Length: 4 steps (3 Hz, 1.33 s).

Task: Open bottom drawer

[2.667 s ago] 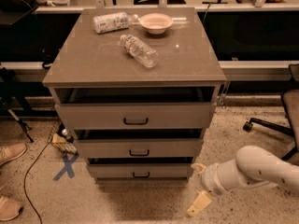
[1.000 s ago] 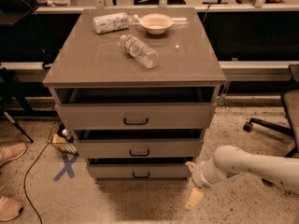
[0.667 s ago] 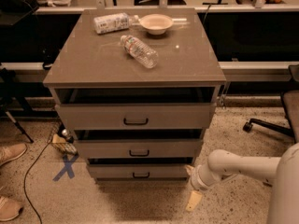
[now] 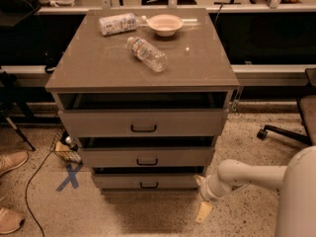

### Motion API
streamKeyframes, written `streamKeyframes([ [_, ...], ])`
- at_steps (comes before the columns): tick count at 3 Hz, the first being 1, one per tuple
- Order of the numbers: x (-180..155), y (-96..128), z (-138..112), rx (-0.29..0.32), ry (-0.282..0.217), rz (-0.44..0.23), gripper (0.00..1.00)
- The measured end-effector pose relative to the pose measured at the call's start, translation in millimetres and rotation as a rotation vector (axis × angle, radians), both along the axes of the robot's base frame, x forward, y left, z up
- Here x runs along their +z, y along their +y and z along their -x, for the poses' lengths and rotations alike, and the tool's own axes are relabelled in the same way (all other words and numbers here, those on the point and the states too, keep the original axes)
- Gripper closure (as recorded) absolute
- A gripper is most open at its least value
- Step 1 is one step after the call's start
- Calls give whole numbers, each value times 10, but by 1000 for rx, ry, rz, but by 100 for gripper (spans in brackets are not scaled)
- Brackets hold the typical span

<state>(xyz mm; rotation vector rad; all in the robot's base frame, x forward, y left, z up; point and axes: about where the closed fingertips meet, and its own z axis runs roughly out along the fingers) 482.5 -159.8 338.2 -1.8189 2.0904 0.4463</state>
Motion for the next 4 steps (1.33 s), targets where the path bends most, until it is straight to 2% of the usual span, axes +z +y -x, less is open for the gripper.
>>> streamKeyframes([
  [1, -283, -63, -113, 35, -43, 29, 0],
  [2, -585, -122, -231, 74, -84, 32, 0],
  [3, -806, -113, -358, 117, -132, 0, 0],
  [4, -980, -1, -514, 169, -174, -21, 0],
])
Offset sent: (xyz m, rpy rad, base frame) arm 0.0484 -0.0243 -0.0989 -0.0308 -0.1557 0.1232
